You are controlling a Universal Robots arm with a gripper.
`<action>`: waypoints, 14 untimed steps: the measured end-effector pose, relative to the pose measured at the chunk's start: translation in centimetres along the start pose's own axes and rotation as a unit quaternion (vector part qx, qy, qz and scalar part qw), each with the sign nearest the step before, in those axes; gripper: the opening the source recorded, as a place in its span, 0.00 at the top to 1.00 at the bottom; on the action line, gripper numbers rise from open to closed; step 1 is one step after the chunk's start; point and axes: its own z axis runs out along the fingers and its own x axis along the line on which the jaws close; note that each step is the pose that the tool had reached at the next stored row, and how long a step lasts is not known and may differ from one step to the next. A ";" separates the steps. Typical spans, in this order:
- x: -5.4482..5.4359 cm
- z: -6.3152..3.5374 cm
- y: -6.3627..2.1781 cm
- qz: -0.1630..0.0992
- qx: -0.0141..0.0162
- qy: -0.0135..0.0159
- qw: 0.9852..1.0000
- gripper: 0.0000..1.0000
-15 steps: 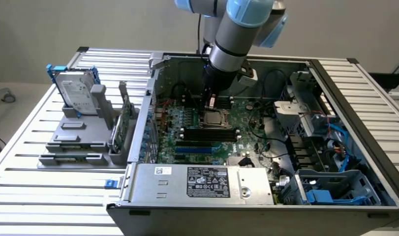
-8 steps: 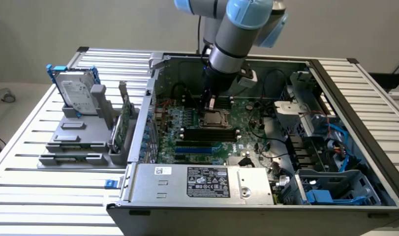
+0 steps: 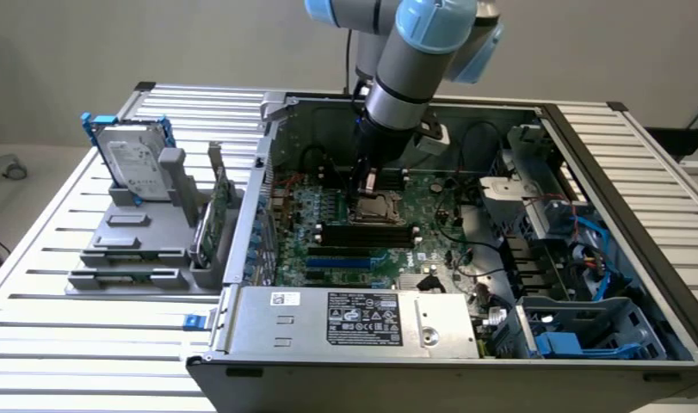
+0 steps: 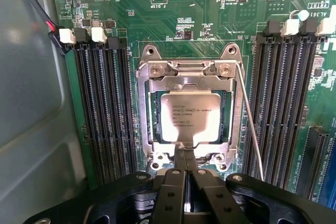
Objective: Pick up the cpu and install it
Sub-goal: 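Close the cpu cover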
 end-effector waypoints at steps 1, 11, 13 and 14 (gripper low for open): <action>0.0 -0.05 -0.01 0.000 0.000 0.000 1.000 0.89; 0.0 -0.39 -0.18 0.000 0.000 0.000 1.000 0.89; 0.0 -0.22 -0.19 0.000 0.000 0.000 1.000 0.89; 0.0 -0.18 -0.19 0.000 0.000 0.000 1.000 0.89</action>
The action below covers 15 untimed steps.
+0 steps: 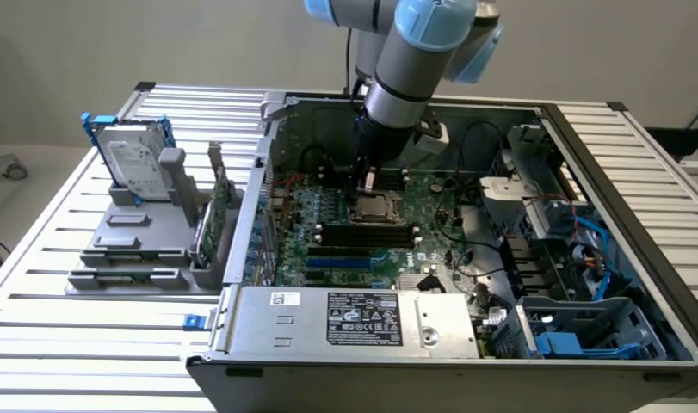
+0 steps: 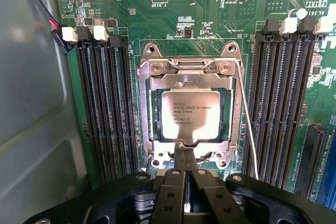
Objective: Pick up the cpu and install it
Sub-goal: 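Close the cpu cover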
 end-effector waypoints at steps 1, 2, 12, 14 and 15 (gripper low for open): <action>0.0 0.02 0.00 0.000 0.000 0.000 1.000 0.89; 0.0 0.04 0.00 0.000 0.000 0.000 1.000 0.89; 0.0 0.43 0.02 0.000 0.000 -0.001 1.000 0.89; 0.0 0.48 0.02 0.000 0.000 0.000 1.000 0.89; 0.0 0.49 0.03 0.000 0.000 0.000 1.000 0.89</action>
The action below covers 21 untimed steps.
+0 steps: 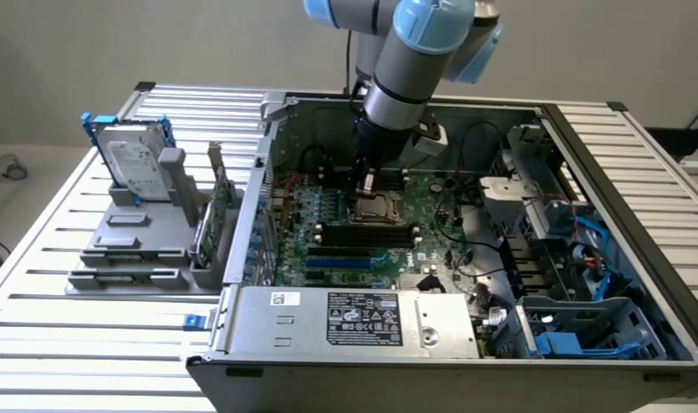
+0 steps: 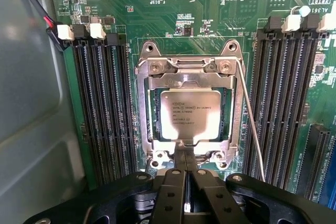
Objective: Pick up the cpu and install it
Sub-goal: 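Close the cpu cover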
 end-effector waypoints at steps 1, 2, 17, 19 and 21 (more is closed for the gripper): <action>0.0 -0.05 -0.01 0.000 0.000 0.000 1.000 0.89; 0.0 -0.13 -0.03 0.000 0.000 0.001 1.000 0.89; 0.0 -0.99 -0.36 0.000 0.000 0.001 1.000 0.89; 0.0 -0.98 -0.36 0.000 0.000 0.000 1.000 0.89; -0.1 -0.97 -0.35 0.000 0.000 0.000 1.000 0.89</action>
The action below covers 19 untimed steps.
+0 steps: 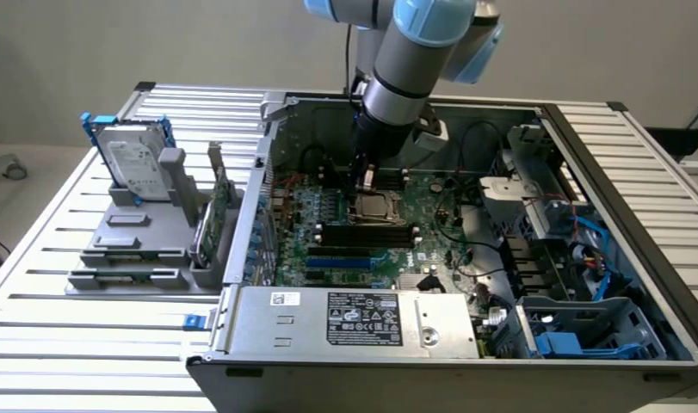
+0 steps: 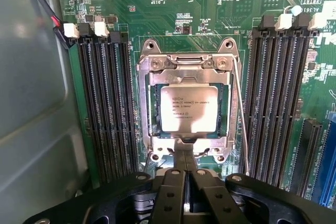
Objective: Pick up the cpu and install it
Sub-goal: 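Close the cpu cover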
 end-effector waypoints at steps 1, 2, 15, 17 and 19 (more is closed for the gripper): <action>0.0 0.01 0.01 0.000 0.000 0.000 1.000 0.89; -0.1 0.04 0.02 0.000 0.000 0.000 1.000 0.89; -0.2 0.80 0.20 0.000 0.000 0.000 1.000 0.89; -0.2 0.86 0.21 0.000 0.000 0.000 1.000 0.89; -0.2 0.93 0.23 0.000 0.000 0.000 1.000 0.89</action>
